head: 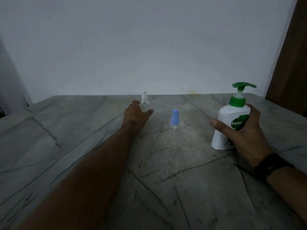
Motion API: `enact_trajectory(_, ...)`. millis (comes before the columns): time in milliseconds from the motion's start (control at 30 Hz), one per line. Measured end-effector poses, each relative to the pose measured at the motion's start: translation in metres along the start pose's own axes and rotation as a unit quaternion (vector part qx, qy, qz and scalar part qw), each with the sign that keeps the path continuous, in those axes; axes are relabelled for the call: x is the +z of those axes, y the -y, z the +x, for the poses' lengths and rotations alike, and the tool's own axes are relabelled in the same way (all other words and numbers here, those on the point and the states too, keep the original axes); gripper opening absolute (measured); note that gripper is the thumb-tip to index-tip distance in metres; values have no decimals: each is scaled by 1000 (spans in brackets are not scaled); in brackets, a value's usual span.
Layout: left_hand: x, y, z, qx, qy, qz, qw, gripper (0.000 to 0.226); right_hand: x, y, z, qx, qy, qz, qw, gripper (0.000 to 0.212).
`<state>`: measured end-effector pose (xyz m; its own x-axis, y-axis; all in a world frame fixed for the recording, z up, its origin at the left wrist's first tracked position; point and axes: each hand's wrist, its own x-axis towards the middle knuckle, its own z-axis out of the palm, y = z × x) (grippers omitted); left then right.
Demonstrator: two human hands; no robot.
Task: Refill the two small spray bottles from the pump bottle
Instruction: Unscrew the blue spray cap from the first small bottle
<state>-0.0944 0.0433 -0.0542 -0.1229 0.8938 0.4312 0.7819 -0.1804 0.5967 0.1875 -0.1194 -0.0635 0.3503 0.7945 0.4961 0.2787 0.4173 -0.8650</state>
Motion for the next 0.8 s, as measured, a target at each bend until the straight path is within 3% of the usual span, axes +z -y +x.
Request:
enact_trajectory(133,4,0,5,10,-1,23,1000,54,0,1,0,-3,2,0,1000,87)
enact_trajectory(533,-39,1,-56,5,2,19,1000,48,-4,8,-1,28,-13,25,999,103)
enact_trajectory(800,-78,16,-108,1,23,33,999,45,-9,18,-6,44,-50,46,997,80)
